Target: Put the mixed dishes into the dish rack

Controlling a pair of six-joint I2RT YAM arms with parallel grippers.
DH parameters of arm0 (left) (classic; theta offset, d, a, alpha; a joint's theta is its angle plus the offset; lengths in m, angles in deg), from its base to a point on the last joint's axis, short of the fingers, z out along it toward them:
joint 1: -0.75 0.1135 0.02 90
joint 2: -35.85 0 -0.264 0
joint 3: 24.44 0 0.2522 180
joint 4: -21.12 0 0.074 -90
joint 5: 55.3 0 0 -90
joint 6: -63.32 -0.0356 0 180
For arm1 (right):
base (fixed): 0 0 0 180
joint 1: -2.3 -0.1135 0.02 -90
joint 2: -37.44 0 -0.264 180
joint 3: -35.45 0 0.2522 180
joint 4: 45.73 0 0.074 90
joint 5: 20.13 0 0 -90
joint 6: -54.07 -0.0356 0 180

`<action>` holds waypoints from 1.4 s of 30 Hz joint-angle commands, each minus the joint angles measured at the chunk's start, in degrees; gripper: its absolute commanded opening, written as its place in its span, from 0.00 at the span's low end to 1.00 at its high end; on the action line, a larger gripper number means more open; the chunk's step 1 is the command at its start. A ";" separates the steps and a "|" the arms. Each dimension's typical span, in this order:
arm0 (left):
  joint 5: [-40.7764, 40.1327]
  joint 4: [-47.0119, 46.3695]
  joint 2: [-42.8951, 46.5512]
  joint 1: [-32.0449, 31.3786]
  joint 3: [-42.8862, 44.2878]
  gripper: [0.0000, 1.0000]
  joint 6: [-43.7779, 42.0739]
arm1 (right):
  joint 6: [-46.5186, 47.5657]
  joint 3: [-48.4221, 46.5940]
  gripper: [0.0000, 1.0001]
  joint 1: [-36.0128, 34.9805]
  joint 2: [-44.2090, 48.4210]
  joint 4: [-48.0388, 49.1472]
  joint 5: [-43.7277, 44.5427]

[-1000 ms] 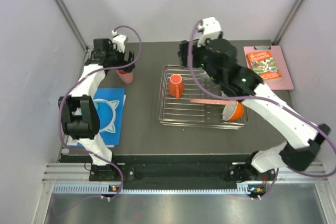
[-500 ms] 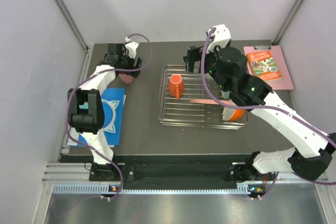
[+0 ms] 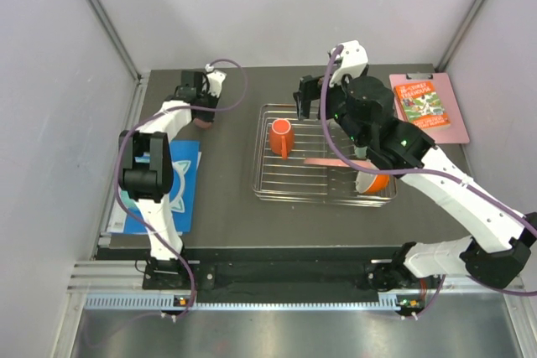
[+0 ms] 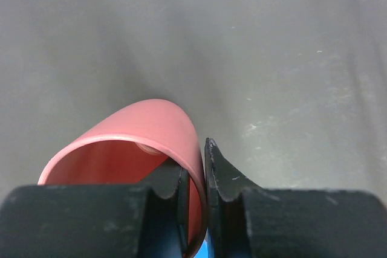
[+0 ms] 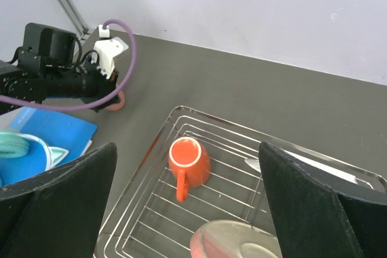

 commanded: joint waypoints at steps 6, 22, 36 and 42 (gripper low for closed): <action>9.19 8.67 10.33 0.31 3.78 0.00 2.30 | -2.78 3.20 1.00 -0.07 1.45 0.60 -3.01; 60.38 -32.37 57.31 4.53 -24.70 0.00 53.10 | -51.69 32.01 1.00 18.03 6.12 53.05 -55.46; 56.52 -38.17 58.28 -0.12 -27.86 0.00 54.25 | -82.33 32.75 1.00 14.00 -8.47 84.10 -60.15; 55.55 -39.93 55.82 -1.70 -26.11 0.00 54.60 | -79.16 28.96 1.00 11.01 -12.78 80.32 -60.41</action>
